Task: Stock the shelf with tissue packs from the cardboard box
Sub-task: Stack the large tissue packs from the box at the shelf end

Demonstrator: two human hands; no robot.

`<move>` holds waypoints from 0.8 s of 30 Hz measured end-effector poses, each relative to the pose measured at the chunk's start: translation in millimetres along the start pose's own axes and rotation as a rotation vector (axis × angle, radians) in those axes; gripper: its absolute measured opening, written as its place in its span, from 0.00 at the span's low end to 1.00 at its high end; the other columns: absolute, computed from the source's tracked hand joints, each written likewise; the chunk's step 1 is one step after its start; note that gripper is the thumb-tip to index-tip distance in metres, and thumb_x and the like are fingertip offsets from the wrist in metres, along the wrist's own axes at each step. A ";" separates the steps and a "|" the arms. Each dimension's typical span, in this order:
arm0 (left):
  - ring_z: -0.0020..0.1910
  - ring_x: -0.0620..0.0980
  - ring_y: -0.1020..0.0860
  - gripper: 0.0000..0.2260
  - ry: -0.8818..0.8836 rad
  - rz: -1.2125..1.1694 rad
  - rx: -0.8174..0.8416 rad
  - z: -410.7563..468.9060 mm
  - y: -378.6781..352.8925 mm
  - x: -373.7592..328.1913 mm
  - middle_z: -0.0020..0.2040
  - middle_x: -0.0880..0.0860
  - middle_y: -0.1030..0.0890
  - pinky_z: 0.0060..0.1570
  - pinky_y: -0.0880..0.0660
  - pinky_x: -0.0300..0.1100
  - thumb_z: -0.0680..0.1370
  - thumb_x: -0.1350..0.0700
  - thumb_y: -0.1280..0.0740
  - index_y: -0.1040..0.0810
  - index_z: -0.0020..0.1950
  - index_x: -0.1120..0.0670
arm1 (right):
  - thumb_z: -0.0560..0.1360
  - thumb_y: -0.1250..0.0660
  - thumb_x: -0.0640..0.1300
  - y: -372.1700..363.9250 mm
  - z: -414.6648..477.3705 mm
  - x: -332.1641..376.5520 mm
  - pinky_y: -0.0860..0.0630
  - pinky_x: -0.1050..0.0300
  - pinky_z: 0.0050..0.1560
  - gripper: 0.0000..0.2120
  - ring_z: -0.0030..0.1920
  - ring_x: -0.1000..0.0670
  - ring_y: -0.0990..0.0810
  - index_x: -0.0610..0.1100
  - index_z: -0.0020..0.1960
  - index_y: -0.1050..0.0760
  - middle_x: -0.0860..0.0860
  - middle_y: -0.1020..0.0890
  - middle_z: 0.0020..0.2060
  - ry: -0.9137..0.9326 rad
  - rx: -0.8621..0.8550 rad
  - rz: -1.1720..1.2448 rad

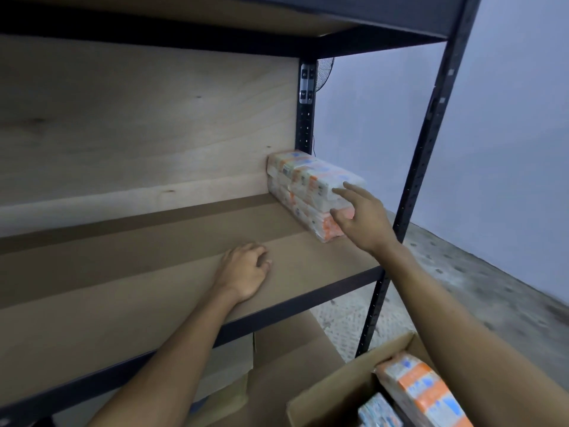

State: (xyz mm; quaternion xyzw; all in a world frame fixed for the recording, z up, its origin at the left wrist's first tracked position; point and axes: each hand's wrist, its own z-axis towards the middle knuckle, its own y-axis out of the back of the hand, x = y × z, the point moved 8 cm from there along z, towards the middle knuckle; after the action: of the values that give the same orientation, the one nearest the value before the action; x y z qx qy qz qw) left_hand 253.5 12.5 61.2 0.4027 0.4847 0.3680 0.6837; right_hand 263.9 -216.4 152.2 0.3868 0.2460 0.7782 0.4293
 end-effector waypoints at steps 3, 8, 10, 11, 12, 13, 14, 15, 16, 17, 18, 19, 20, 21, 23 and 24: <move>0.72 0.48 0.35 0.20 -0.064 -0.063 0.000 -20.8 2.3 -17.7 0.73 0.47 0.32 0.70 0.42 0.41 0.81 0.46 0.41 0.31 0.72 0.49 | 0.77 0.37 0.48 -2.7 -32.6 12.9 0.43 0.58 0.68 0.20 0.72 0.48 0.36 0.48 0.68 0.28 0.47 0.29 0.70 0.037 0.041 -0.028; 0.71 0.48 0.33 0.19 -0.189 -0.124 -0.011 -59.0 -0.3 -53.7 0.72 0.48 0.30 0.69 0.39 0.41 0.80 0.48 0.39 0.30 0.72 0.49 | 0.76 0.36 0.48 -18.0 -103.3 22.6 0.37 0.56 0.67 0.18 0.69 0.49 0.32 0.49 0.66 0.27 0.49 0.28 0.68 0.018 0.158 -0.057; 0.71 0.48 0.34 0.19 -0.275 -0.123 -0.012 -77.5 -8.1 -71.3 0.72 0.47 0.30 0.70 0.43 0.41 0.80 0.48 0.39 0.30 0.71 0.48 | 0.76 0.35 0.48 -21.8 -134.6 21.0 0.35 0.56 0.66 0.18 0.68 0.49 0.30 0.49 0.65 0.26 0.49 0.26 0.67 -0.012 0.177 -0.051; 0.73 0.46 0.36 0.19 -0.317 -0.133 -0.012 -85.9 -12.5 -79.3 0.73 0.47 0.31 0.70 0.46 0.40 0.81 0.48 0.40 0.30 0.72 0.47 | 0.76 0.35 0.49 -23.0 -148.7 19.1 0.34 0.56 0.66 0.17 0.67 0.49 0.31 0.49 0.65 0.26 0.49 0.26 0.66 -0.029 0.182 -0.052; 0.74 0.45 0.39 0.19 -0.352 -0.147 -0.003 -94.8 -18.5 -86.8 0.73 0.45 0.33 0.72 0.50 0.39 0.81 0.47 0.41 0.31 0.72 0.46 | 0.76 0.35 0.49 -23.7 -163.9 15.7 0.35 0.56 0.66 0.17 0.68 0.50 0.31 0.49 0.64 0.25 0.50 0.25 0.66 -0.048 0.189 -0.055; 0.75 0.43 0.42 0.19 -0.386 -0.157 0.006 -102.9 -24.8 -93.5 0.74 0.44 0.34 0.73 0.53 0.39 0.81 0.47 0.41 0.32 0.72 0.46 | 0.76 0.35 0.49 -24.3 -178.4 12.2 0.35 0.56 0.66 0.17 0.68 0.50 0.31 0.49 0.64 0.25 0.50 0.25 0.66 -0.066 0.199 -0.059; 0.75 0.42 0.44 0.19 -0.421 -0.157 0.018 -110.2 -32.6 -100.3 0.74 0.44 0.35 0.74 0.56 0.40 0.81 0.47 0.42 0.32 0.73 0.45 | 0.75 0.35 0.49 -24.9 -192.8 6.9 0.35 0.56 0.67 0.17 0.68 0.50 0.30 0.49 0.64 0.25 0.50 0.25 0.66 -0.085 0.213 -0.069; 0.75 0.42 0.44 0.19 -0.452 -0.155 0.031 -116.7 -41.4 -106.6 0.74 0.43 0.35 0.74 0.57 0.40 0.82 0.47 0.42 0.32 0.73 0.46 | 0.75 0.35 0.49 -25.1 -207.3 1.5 0.35 0.56 0.67 0.17 0.68 0.49 0.30 0.48 0.64 0.25 0.49 0.25 0.66 -0.101 0.227 -0.082; 0.75 0.42 0.44 0.19 -0.474 -0.154 0.043 -121.9 -50.0 -111.5 0.74 0.44 0.35 0.74 0.57 0.39 0.82 0.47 0.43 0.32 0.73 0.46 | 0.75 0.35 0.48 -26.4 -220.4 -5.7 0.35 0.56 0.67 0.17 0.67 0.49 0.30 0.48 0.64 0.25 0.49 0.25 0.66 -0.124 0.244 -0.089; 0.75 0.43 0.43 0.19 -0.489 -0.155 0.063 -126.8 -60.2 -116.8 0.74 0.44 0.35 0.73 0.56 0.39 0.82 0.47 0.43 0.32 0.72 0.46 | 0.75 0.35 0.48 -25.9 -235.1 -13.2 0.35 0.57 0.67 0.17 0.67 0.49 0.29 0.48 0.63 0.24 0.49 0.24 0.65 -0.154 0.257 -0.095; 0.75 0.43 0.42 0.19 -0.498 -0.152 0.087 -130.6 -71.7 -120.7 0.74 0.45 0.34 0.72 0.55 0.38 0.82 0.47 0.43 0.32 0.73 0.46 | 0.75 0.35 0.48 -25.8 -249.3 -22.2 0.35 0.57 0.66 0.17 0.66 0.48 0.29 0.48 0.62 0.24 0.49 0.24 0.65 -0.189 0.267 -0.094; 0.75 0.44 0.42 0.19 -0.505 -0.147 0.116 -134.1 -84.7 -124.4 0.74 0.45 0.35 0.72 0.54 0.38 0.82 0.46 0.43 0.33 0.73 0.45 | 0.74 0.35 0.47 -26.6 -264.2 -32.2 0.34 0.56 0.66 0.16 0.65 0.48 0.28 0.48 0.62 0.24 0.49 0.23 0.64 -0.228 0.282 -0.089; 0.75 0.45 0.42 0.19 -0.506 -0.144 0.152 -137.2 -99.4 -127.1 0.74 0.45 0.35 0.72 0.54 0.39 0.82 0.46 0.43 0.33 0.73 0.45 | 0.74 0.35 0.47 -27.3 -278.9 -41.7 0.32 0.55 0.65 0.16 0.64 0.47 0.27 0.47 0.61 0.23 0.49 0.22 0.63 -0.262 0.300 -0.087; 0.75 0.45 0.43 0.19 -0.503 -0.148 0.189 -139.7 -112.7 -128.8 0.75 0.45 0.35 0.73 0.54 0.41 0.82 0.46 0.43 0.34 0.73 0.44 | 0.74 0.36 0.47 -27.3 -292.0 -49.2 0.31 0.55 0.63 0.16 0.63 0.46 0.26 0.47 0.61 0.23 0.49 0.22 0.61 -0.284 0.317 -0.095; 0.76 0.45 0.43 0.20 -0.491 -0.166 0.268 -144.0 -140.9 -134.0 0.75 0.44 0.36 0.74 0.52 0.45 0.81 0.45 0.42 0.36 0.74 0.43 | 0.75 0.35 0.46 -24.5 -316.6 -65.3 0.32 0.57 0.61 0.16 0.62 0.46 0.26 0.46 0.62 0.23 0.49 0.21 0.60 -0.321 0.327 -0.117; 0.76 0.46 0.43 0.20 -0.491 -0.168 0.302 -145.6 -154.2 -137.0 0.75 0.44 0.36 0.75 0.51 0.47 0.81 0.45 0.42 0.37 0.74 0.42 | 0.75 0.35 0.46 -23.1 -327.7 -74.7 0.34 0.59 0.61 0.17 0.63 0.46 0.27 0.46 0.64 0.25 0.49 0.22 0.62 -0.350 0.327 -0.115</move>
State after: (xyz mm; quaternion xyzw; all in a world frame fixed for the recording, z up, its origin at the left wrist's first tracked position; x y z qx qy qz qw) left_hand 95.7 -144.1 -58.4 0.5354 0.3858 0.1256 0.7408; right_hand 33.3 -285.4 -83.5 0.5655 0.3123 0.6235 0.4404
